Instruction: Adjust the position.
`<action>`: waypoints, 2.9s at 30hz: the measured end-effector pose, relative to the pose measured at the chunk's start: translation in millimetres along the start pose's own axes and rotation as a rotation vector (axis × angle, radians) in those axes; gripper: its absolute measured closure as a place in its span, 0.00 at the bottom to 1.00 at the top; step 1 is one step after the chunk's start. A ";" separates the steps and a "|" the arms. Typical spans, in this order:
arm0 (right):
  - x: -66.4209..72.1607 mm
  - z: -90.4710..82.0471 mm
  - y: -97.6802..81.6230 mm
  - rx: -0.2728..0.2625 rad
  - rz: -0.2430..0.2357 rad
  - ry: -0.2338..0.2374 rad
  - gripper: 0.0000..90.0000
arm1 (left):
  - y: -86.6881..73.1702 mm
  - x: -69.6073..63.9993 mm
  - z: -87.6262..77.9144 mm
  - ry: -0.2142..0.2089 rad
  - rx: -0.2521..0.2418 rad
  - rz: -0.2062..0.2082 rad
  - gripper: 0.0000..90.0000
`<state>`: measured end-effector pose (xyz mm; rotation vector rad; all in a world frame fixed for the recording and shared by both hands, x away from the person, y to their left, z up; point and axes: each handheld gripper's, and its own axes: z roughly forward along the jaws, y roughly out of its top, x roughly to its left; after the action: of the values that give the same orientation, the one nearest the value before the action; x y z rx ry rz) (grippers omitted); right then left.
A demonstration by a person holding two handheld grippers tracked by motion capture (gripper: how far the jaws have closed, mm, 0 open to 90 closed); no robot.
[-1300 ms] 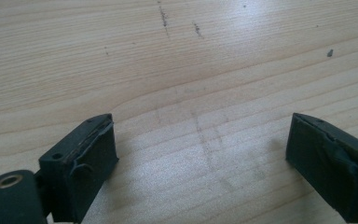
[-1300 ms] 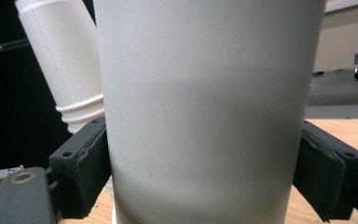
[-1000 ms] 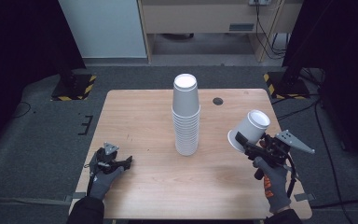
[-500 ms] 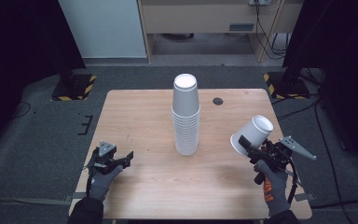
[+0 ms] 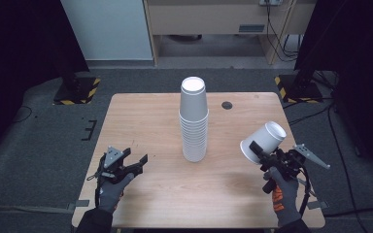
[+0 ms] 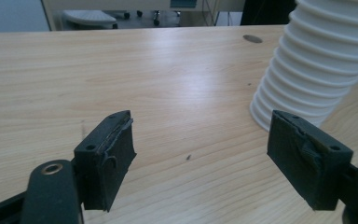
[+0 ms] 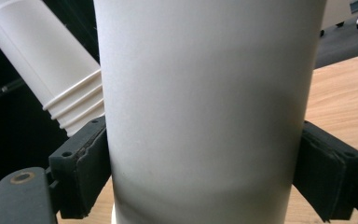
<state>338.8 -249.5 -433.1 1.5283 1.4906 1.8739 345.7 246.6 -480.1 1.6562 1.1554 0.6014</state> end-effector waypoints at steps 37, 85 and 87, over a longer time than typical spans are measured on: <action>-4.3 0.8 -23.1 -0.028 0.260 0.032 0.16 | 15.5 -87.2 16.6 -0.210 -0.151 0.126 0.31; 0.3 4.6 -26.8 0.000 0.311 0.078 0.17 | 31.5 -158.5 60.3 -0.341 -0.207 0.173 0.36; 0.4 4.9 -26.9 0.002 0.314 0.082 0.17 | 31.8 -163.1 62.6 -0.347 -0.208 0.184 0.37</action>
<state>333.2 -235.5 -455.9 1.7928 1.3475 2.1295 340.4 71.1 -453.8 1.6186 0.6734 0.5039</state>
